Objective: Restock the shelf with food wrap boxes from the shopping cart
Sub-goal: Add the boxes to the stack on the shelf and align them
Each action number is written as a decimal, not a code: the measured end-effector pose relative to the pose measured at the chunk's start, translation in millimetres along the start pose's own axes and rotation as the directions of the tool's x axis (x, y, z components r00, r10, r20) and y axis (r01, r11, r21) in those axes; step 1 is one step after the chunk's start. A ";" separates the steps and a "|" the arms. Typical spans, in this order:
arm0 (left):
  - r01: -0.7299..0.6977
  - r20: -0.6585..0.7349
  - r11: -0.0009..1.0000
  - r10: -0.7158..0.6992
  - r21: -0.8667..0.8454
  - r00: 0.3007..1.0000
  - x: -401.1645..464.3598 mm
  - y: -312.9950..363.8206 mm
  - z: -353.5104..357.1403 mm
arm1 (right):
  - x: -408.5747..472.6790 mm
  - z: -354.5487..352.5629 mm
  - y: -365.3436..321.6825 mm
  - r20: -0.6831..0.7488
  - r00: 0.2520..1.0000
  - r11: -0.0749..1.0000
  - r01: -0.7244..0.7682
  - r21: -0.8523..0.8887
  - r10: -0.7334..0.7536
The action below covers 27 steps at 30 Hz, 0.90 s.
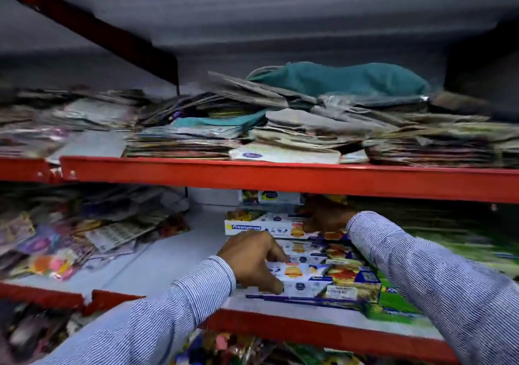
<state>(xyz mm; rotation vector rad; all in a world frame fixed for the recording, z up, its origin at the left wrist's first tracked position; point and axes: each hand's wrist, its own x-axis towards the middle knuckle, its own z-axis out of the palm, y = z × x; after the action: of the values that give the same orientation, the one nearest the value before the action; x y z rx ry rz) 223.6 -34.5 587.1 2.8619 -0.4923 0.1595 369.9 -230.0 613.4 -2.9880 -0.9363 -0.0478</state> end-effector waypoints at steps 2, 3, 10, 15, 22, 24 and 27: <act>0.004 0.008 1.000 -0.004 0.013 1.000 5.1 -3.6 0.2 | 5.6 9.9 5.4 -0.011 1.000 0.999 -0.012 0.038 0.013; 0.009 0.010 1.000 -0.009 0.019 1.000 7.1 -6.1 0.0 | 7.2 13.7 7.7 -0.024 0.999 0.998 -0.023 0.060 0.024; 0.035 0.027 0.999 -0.036 0.025 0.999 33.3 -19.0 -9.7 | 8.1 7.8 24.1 -0.139 0.990 0.993 0.023 0.117 -0.006; 0.029 0.046 0.999 -0.029 -0.012 0.999 64.7 -18.8 -16.8 | 1.0 0.0 31.5 -0.076 0.997 0.971 0.028 0.237 -0.010; 0.054 0.015 0.998 -0.053 -0.034 0.998 96.1 -19.5 -6.4 | -1.0 4.0 40.7 -0.073 0.997 0.945 0.026 0.325 -0.002; 0.051 -0.043 0.998 -0.052 -0.030 0.998 97.3 -19.1 0.9 | -2.9 3.0 41.2 -0.071 0.997 0.946 0.012 0.324 0.012; 0.030 -0.208 0.999 -0.026 0.016 0.978 90.9 -19.0 13.5 | -12.6 -3.4 38.4 -0.049 0.999 0.980 0.010 0.197 0.000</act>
<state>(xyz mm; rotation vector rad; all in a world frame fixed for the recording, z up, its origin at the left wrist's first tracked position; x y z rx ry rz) 316.2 -49.2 583.3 2.8256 -0.4105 0.4555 381.4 -268.8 616.4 -2.7897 -0.8868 -0.0257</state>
